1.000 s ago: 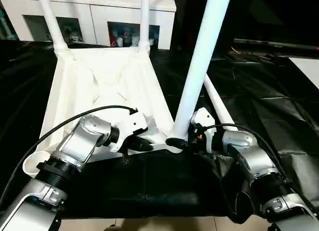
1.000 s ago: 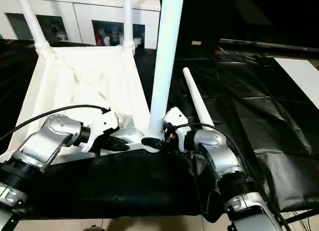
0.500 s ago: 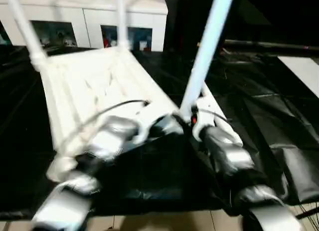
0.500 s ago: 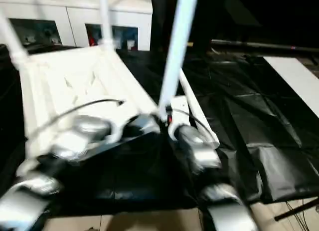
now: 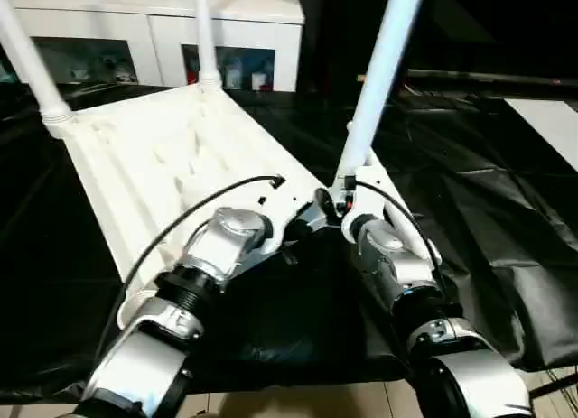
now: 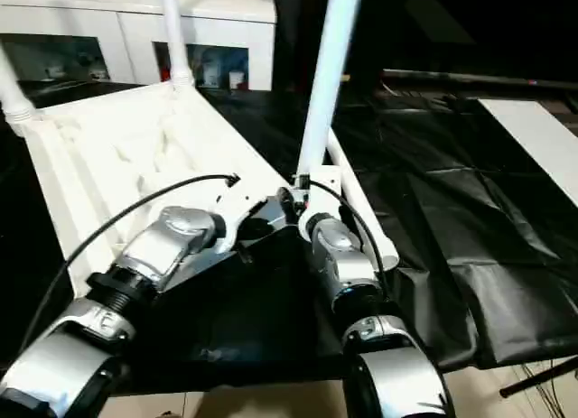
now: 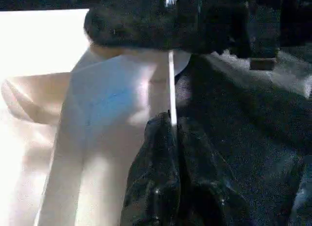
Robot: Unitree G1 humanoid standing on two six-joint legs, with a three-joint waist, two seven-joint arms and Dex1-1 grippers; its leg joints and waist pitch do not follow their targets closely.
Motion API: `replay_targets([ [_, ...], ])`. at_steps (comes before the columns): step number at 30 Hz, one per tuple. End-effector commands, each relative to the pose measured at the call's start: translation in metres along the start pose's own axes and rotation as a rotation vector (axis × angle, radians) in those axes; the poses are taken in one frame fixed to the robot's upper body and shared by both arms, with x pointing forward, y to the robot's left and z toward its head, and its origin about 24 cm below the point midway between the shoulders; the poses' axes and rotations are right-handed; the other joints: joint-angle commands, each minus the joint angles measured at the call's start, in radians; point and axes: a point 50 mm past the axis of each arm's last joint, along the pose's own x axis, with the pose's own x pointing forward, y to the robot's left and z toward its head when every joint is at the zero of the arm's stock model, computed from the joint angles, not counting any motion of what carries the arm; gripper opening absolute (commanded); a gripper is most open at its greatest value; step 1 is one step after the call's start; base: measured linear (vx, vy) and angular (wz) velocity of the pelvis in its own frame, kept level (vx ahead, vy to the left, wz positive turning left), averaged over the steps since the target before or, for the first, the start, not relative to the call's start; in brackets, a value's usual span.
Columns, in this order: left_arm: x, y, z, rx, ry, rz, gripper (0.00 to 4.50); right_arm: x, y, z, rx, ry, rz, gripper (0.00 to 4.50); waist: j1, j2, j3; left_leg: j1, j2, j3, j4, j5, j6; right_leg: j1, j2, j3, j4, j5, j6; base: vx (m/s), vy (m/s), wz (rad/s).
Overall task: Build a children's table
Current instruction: Rotate leg to tighten
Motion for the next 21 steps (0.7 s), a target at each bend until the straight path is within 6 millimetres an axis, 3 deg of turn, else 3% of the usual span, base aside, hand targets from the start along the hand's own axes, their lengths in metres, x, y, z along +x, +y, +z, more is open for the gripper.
replay_targets([
  [1, -0.004, -0.004, -0.014, 0.018, 0.046, -0.068, 0.00, -0.005, 0.002, 0.000, -0.071, 0.003, 0.135, 3.89, 0.008, 0.007, -0.064, -0.005, 0.016, 0.002, -0.060, -0.191, 0.025, 0.055, -0.054, 0.041, -0.070, -0.154, -0.177, 0.000, 0.000, 0.00],
  [2, -0.005, -0.003, -0.015, 0.020, 0.047, -0.073, 0.00, -0.006, 0.001, 0.001, -0.082, 0.001, 0.154, 3.89, 0.007, 0.007, -0.064, -0.006, 0.015, 0.003, -0.058, -0.182, 0.029, 0.056, -0.053, 0.041, -0.069, -0.139, -0.184, 0.000, 0.000, 0.00],
  [3, -0.017, -0.003, -0.021, 0.047, 0.057, -0.151, 0.00, -0.017, -0.007, 0.008, -0.166, -0.015, 0.291, 3.89, 0.008, -0.004, -0.065, -0.007, 0.015, 0.005, -0.057, -0.165, 0.039, 0.059, -0.051, 0.040, -0.067, -0.115, -0.193, 0.000, 0.000, 0.00],
  [4, -0.023, -0.004, -0.024, 0.071, 0.051, -0.195, 0.00, -0.022, -0.010, 0.010, -0.203, -0.012, 0.343, 3.89, 0.015, 0.003, -0.065, -0.006, 0.018, 0.003, -0.056, -0.149, 0.050, 0.060, -0.054, 0.041, -0.062, -0.092, -0.195, 0.000, 0.000, 0.00],
  [5, -0.028, -0.004, -0.026, 0.077, 0.051, -0.233, 0.00, -0.026, -0.012, 0.012, -0.239, -0.007, 0.392, 3.89, 0.012, -0.002, -0.063, -0.008, 0.019, 0.003, -0.057, -0.145, 0.055, 0.061, -0.054, 0.041, -0.062, -0.087, -0.197, 0.000, 0.000, 0.00],
  [8, -0.031, -0.004, -0.027, 0.081, 0.051, -0.257, 0.00, -0.029, -0.013, 0.013, -0.264, -0.002, 0.421, 3.89, 0.011, 0.004, -0.063, 0.000, 0.019, 0.007, -0.055, -0.146, 0.059, 0.053, -0.054, 0.042, -0.060, -0.079, -0.221, 0.000, 0.000, 0.00],
  [9, -0.046, -0.005, -0.034, 0.100, 0.064, -0.357, 0.00, -0.041, -0.019, 0.019, -0.348, 0.015, 0.553, 3.89, 0.015, 0.001, -0.063, 0.001, 0.021, 0.006, -0.055, -0.152, 0.057, 0.055, -0.053, 0.041, -0.059, -0.083, -0.227, 0.000, 0.000, 0.00],
  [17, -0.060, -0.008, -0.036, 0.123, 0.058, -0.440, 0.00, -0.055, -0.023, 0.020, -0.418, 0.088, 0.712, 3.89, 0.029, 0.003, -0.061, 0.003, 0.021, 0.006, -0.056, -0.159, 0.050, 0.054, -0.053, 0.043, -0.056, -0.092, -0.226, 0.000, 0.000, 0.00],
  [21, -0.061, -0.007, -0.036, 0.125, 0.062, -0.445, 0.00, -0.056, -0.024, 0.019, -0.415, 0.097, 0.721, 3.55, 0.032, 0.000, -0.063, 0.001, 0.019, 0.006, -0.054, -0.152, 0.043, 0.055, -0.055, 0.043, -0.055, -0.096, -0.222, 0.000, 0.000, 0.00],
])
